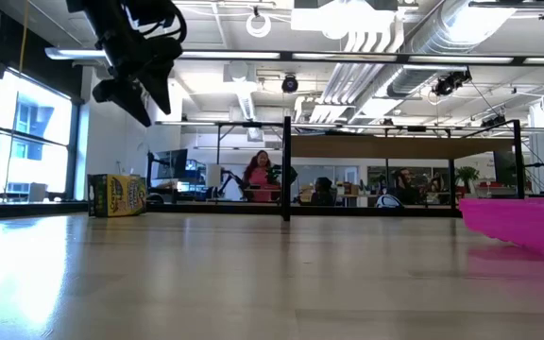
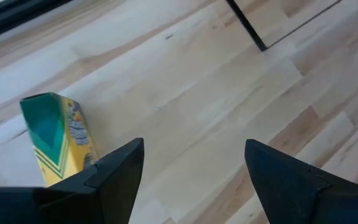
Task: Pack school essentials
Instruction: Put the yellow crayon box into the supply box
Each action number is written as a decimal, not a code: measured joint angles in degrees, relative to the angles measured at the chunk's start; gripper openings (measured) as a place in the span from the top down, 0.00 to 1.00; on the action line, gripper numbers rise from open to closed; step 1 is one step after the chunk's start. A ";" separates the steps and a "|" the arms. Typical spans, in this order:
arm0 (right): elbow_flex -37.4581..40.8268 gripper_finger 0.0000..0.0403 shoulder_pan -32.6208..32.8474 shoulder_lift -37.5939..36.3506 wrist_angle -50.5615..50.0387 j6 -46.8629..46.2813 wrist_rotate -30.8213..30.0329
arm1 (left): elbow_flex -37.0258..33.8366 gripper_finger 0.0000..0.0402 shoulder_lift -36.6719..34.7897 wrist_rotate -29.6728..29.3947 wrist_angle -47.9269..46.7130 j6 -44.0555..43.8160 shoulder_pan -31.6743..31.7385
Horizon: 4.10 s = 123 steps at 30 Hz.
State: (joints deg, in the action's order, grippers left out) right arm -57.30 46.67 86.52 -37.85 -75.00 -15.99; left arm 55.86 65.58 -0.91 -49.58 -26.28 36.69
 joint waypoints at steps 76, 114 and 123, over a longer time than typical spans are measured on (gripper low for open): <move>-28.68 0.73 -40.71 0.00 -18.09 48.10 -3.17 | 0.00 0.57 23.56 -7.65 -5.94 -1.98 11.54; -28.65 0.73 -36.97 0.00 -8.58 36.53 10.51 | 4.35 0.77 14.88 28.62 -6.08 22.24 -1.68; -28.67 0.73 -35.59 0.00 6.06 35.87 11.67 | 11.56 0.77 14.16 32.63 -3.46 25.44 -15.10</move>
State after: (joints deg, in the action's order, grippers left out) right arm -85.96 11.08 86.52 -31.78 -39.13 -4.32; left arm 67.42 79.75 31.73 -53.04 -0.84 21.59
